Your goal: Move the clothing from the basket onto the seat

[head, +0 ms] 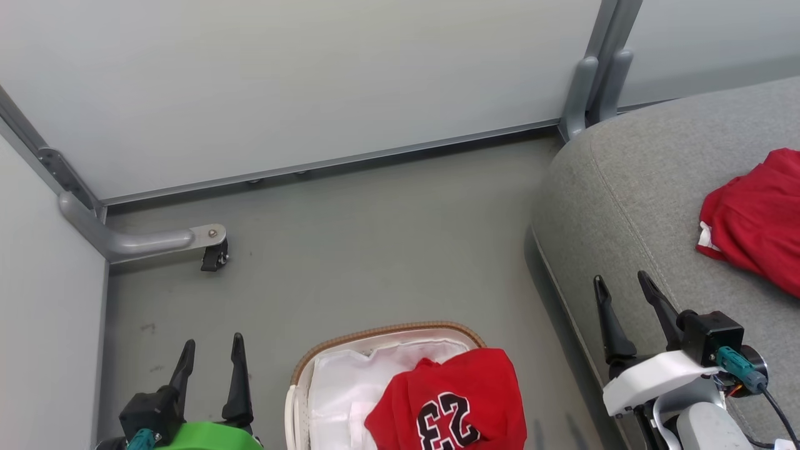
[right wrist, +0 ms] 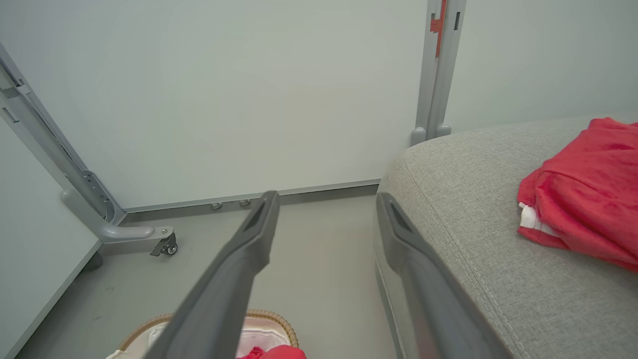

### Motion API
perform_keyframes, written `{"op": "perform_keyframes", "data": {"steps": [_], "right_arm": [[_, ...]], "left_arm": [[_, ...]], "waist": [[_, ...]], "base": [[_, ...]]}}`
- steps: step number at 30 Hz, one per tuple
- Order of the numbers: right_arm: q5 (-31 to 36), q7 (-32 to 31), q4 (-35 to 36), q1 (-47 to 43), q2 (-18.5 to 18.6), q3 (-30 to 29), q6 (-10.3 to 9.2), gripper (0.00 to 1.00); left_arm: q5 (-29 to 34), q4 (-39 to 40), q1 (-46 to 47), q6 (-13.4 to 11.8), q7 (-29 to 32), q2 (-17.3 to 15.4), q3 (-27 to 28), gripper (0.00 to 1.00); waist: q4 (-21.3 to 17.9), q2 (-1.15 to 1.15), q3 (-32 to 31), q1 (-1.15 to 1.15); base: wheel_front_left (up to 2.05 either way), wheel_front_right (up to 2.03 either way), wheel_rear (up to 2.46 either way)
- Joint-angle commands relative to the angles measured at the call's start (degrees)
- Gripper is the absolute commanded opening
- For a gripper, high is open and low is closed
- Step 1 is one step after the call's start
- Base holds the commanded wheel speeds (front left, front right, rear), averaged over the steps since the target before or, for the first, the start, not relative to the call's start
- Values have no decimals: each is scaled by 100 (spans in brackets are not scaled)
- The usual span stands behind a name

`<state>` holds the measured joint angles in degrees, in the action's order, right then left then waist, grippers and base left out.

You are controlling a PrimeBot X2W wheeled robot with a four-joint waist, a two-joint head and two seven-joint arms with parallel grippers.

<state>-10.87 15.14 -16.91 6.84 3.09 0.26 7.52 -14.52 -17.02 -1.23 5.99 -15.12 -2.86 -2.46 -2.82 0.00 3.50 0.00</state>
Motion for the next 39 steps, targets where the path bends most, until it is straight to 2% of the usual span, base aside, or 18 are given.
{"op": "perform_keyframes", "data": {"steps": [1, 9, 23, 31, 39], "right_arm": [[-14, 0, 41, 68, 13, 0, -6, 100], [-65, 0, 227, 340, -1, 103, -6, 100], [-222, 0, 581, 1067, -11, 369, -6, 100], [-375, 0, 796, 1330, -13, 459, -6, 100], [-342, 0, 988, 1535, -10, 598, -6, 100]], "left_arm": [[-52, 2, 9, -14, -5, -9, -31, 100], [-164, -174, 426, 50, -5, -8, -313, 100], [-247, -1039, 1677, 149, -5, -16, -1090, 100], [-459, -1725, 2433, 155, -5, -24, -1860, 100], [-722, -2380, 3138, 156, -5, -179, -2679, 100]], "waist": [[-44, 0, 71, 0], [-235, 0, 610, 0], [-910, 0, 1981, 0], [-1249, 0, 2689, 0], [-1471, 0, 3236, 0]], "base": [[0, 0, 0], [0, 0, 0], [0, 0, 0], [0, 0, 0], [0, 0, 0]]}}
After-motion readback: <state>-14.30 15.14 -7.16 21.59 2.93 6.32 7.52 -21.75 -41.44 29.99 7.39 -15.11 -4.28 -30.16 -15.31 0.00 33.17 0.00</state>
